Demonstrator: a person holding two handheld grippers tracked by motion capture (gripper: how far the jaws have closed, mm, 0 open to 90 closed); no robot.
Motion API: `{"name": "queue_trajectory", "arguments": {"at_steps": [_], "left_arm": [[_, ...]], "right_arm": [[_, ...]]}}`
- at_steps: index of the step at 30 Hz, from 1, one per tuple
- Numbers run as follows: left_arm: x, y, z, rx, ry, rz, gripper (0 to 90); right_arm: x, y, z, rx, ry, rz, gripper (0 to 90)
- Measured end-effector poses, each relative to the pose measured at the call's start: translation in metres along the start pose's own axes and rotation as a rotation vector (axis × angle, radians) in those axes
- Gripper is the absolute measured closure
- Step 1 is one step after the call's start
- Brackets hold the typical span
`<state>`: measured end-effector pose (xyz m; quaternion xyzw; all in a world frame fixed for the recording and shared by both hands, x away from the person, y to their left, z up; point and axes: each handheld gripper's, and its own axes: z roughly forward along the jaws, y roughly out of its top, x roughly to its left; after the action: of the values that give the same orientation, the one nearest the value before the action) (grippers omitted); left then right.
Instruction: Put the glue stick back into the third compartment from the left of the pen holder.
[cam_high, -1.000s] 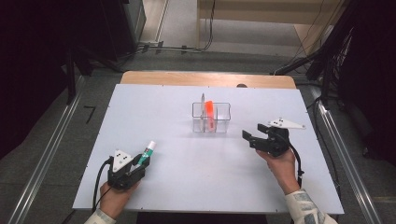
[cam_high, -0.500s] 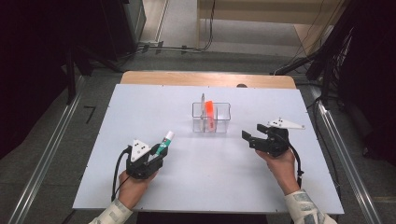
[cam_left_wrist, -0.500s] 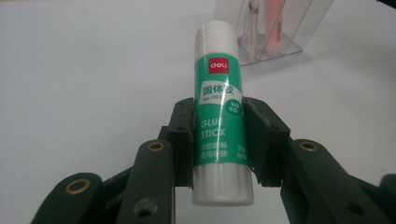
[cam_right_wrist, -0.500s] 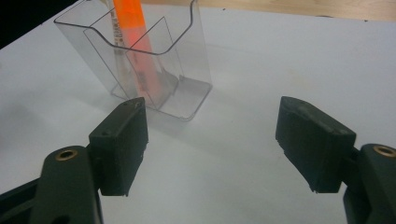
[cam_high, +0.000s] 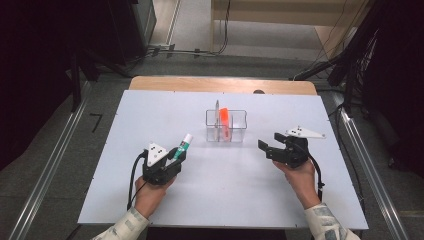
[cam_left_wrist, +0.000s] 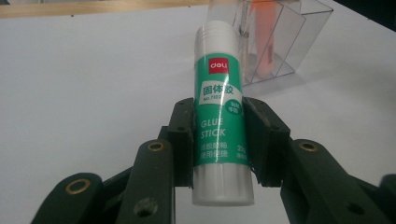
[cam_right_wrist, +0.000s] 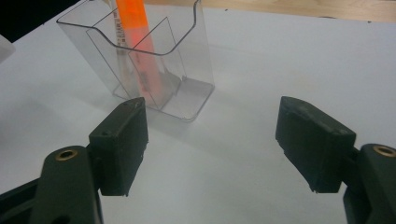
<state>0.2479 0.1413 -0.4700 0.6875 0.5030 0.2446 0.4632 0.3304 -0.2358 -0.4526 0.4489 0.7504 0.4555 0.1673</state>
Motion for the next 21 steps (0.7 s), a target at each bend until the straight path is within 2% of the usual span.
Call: {"name": "queue_trajectory", "arguments": {"at_steps": [17,21], "left_arm": [[-0.025,0.021,0.027,-0.027,-0.046,0.011,65.4],[-0.030,0.023,0.031,-0.027,-0.058,0.011,65.4]], "right_arm": [[0.002,0.001,0.002,-0.003,0.002,-0.005,24.5],[0.003,0.001,0.003,-0.005,0.008,-0.009,27.1]]}}
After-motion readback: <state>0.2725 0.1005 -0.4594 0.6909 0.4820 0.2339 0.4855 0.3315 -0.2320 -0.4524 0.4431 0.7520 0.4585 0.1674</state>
